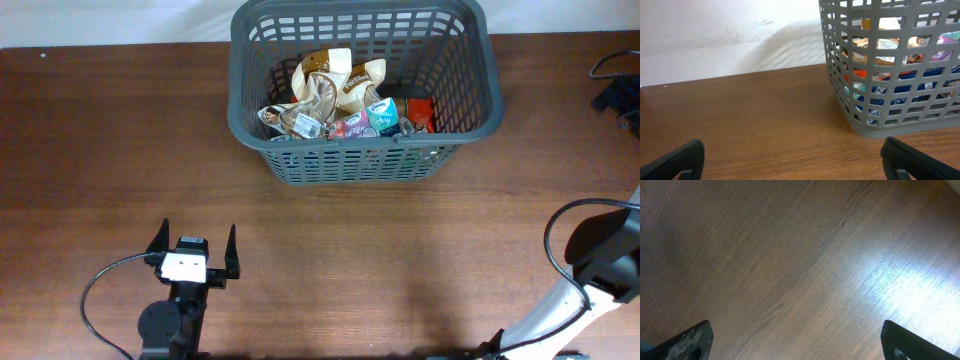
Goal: Pack container
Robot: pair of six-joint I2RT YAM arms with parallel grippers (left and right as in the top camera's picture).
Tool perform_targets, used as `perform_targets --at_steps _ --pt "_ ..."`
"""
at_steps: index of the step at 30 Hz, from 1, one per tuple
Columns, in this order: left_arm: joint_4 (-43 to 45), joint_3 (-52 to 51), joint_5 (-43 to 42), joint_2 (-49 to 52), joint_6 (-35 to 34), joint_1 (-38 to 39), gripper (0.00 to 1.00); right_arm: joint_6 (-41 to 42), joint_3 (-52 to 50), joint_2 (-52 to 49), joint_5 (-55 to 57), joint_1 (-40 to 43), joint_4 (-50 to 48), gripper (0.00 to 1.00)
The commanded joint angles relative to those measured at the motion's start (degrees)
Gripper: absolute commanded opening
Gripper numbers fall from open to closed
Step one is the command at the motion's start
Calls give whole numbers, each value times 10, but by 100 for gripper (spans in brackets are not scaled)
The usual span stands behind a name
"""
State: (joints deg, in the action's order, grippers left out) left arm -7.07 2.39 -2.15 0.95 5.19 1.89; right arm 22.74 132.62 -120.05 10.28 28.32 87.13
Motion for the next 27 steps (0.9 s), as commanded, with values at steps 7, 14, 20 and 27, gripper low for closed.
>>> perform_targets --at_steps 7,14,20,27 --pt "0 -6 2 -7 11 -3 100 7 -3 91 9 2 0 99" --pt "0 -6 2 -7 11 -3 99 7 -3 139 9 -19 0 99" --pt "0 -6 2 -7 11 -3 99 -2 -3 180 31 -56 1 99" --pt "0 -6 2 -7 11 -3 99 -2 -54 281 48 -117 -72 99"
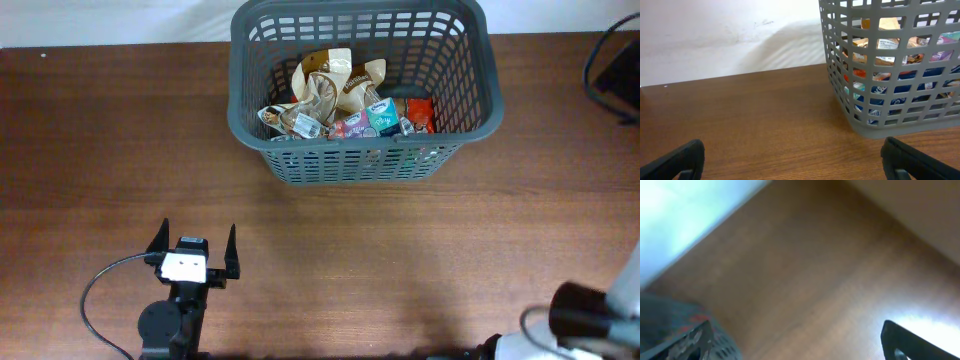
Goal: Pack container
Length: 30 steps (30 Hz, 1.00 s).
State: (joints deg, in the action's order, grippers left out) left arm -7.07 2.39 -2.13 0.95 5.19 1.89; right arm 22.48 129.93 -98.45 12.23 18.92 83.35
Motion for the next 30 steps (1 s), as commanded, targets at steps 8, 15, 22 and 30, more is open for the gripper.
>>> perform_targets --at_steps 8,15,22,30 --pt "0 -6 2 -7 11 -3 99 1 -225 235 34 -73 -230 99" --pt "0 -6 2 -7 11 -3 99 5 -396 379 17 -78 -298 99" --pt "0 -6 2 -7 11 -3 99 -20 -593 551 15 -78 -505 99" --pt "0 -6 2 -7 11 -3 99 -146 -760 697 -66 -78 -681 99"
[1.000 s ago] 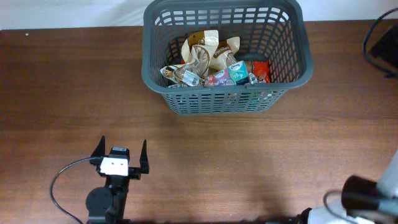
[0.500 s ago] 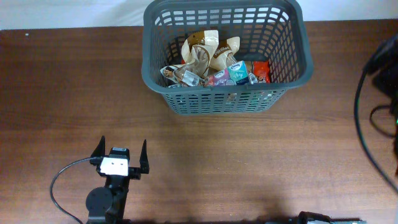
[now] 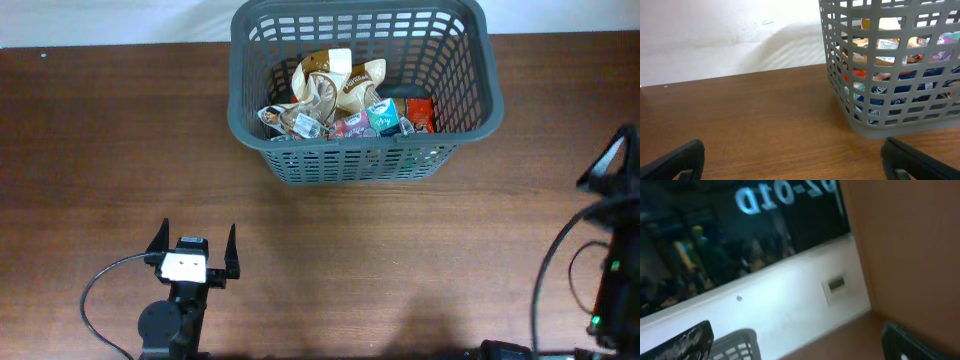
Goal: Pack container
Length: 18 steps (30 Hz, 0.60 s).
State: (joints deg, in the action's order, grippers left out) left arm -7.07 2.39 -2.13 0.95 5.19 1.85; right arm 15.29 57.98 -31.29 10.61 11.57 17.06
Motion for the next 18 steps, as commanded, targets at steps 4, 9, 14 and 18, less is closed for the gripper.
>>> perform_targets --at_steps 4,9,14,18 --pt "0 -6 2 -7 11 -3 99 -107 -82 54 -91 -5 -45 99" --pt "0 -6 2 -7 11 -3 99 -121 -135 91 -120 -12 -93 99" --pt "0 -6 2 -7 11 -3 99 -164 -218 159 -158 -28 -173 99" --pt "0 -6 2 -7 11 -3 99 -166 -269 195 -176 -35 -200 99"
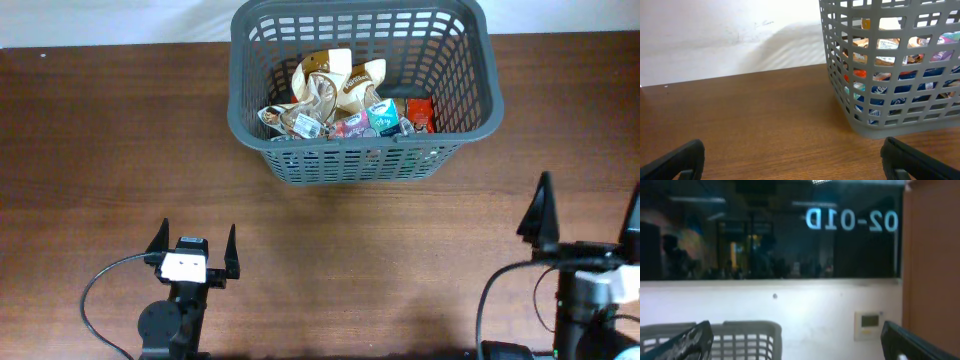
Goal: Pack container
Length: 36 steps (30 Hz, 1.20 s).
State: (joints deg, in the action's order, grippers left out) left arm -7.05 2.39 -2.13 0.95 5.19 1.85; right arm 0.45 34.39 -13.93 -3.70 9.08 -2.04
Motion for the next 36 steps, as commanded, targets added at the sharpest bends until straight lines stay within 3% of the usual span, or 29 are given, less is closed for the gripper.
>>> perform_targets --at_steps 1,25,36 --pt "0 -6 2 -7 11 -3 99 -17 -43 28 -38 -12 -14 99" --pt "0 -6 2 -7 11 -3 99 -18 -211 137 -62 -80 -44 99" --pt "0 -6 2 -7 11 -3 99 -84 -277 137 -62 -80 -57 99"
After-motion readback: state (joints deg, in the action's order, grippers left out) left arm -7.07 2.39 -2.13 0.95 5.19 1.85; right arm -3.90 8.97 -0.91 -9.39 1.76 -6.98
